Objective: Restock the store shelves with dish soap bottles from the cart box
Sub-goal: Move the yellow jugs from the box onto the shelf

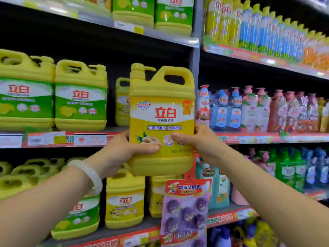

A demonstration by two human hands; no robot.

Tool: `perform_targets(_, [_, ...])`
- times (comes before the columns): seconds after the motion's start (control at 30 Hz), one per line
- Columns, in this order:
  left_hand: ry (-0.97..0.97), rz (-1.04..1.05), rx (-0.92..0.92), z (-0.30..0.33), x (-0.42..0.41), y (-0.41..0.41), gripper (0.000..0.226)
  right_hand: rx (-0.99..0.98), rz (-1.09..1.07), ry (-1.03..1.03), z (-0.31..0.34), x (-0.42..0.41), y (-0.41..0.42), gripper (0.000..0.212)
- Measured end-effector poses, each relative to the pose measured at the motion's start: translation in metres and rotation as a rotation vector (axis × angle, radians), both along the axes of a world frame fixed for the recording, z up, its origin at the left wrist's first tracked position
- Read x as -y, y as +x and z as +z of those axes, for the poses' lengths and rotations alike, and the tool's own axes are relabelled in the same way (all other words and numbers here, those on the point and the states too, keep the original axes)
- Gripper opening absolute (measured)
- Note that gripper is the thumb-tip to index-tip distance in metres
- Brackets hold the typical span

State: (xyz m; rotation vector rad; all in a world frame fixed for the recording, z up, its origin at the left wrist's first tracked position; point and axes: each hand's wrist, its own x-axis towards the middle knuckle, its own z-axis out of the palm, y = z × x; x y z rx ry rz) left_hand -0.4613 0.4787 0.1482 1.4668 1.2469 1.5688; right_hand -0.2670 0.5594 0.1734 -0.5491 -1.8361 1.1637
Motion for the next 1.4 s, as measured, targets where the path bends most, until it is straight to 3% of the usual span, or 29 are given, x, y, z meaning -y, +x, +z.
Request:
perform_targets(0.1, [0.042,0.020,-0.016,0.029,-0.033,-0.007,0.072,-0.053,-0.003,0.027,0.027,-0.035,-0.010,0.061])
perform_targets(0.17, [0.063,0.031,-0.030,0.049,-0.057,-0.016,0.066,-0.076,-0.001,0.028,0.045,-0.060,-0.021,0.055])
perform_targets(0.27, [0.073,0.060,-0.042,0.071,-0.096,-0.034,0.074,-0.136,0.002,0.016,0.063,-0.099,-0.043,0.044])
perform_targets(0.4, [0.057,0.130,-0.052,0.080,-0.144,-0.054,0.072,-0.172,0.007,-0.030,0.066,-0.151,-0.075,0.052])
perform_targets(0.5, [0.026,0.162,-0.075,0.082,-0.173,-0.063,0.082,-0.195,0.024,-0.065,0.063,-0.186,-0.093,0.057])
perform_targets(0.73, [-0.060,0.193,-0.141,0.081,-0.214,-0.074,0.056,-0.225,0.050,-0.098,0.049,-0.233,-0.110,0.059])
perform_targets(0.8, [-0.076,0.179,-0.184,0.081,-0.217,-0.075,0.041,-0.207,0.004,-0.028,0.044,-0.235,-0.110,0.058])
perform_targets(0.9, [-0.061,0.196,-0.215,0.077,-0.220,-0.071,0.037,-0.141,-0.227,0.226,0.036,-0.229,-0.114,0.055])
perform_targets(1.0, [-0.034,0.252,-0.186,0.074,-0.229,-0.064,0.034,-0.037,-0.365,0.364,0.030,-0.225,-0.117,0.072])
perform_targets(1.1, [-0.022,0.304,-0.211,0.073,-0.241,-0.054,0.045,0.089,-0.398,0.313,0.030,-0.229,-0.113,0.091])
perform_targets(1.3, [-0.044,0.315,-0.210,0.076,-0.268,-0.037,0.028,0.161,-0.369,0.176,0.033,-0.244,-0.105,0.098])
perform_targets(1.4, [-0.075,0.351,-0.204,0.078,-0.272,-0.031,0.034,0.187,-0.367,0.167,0.032,-0.247,-0.104,0.103])
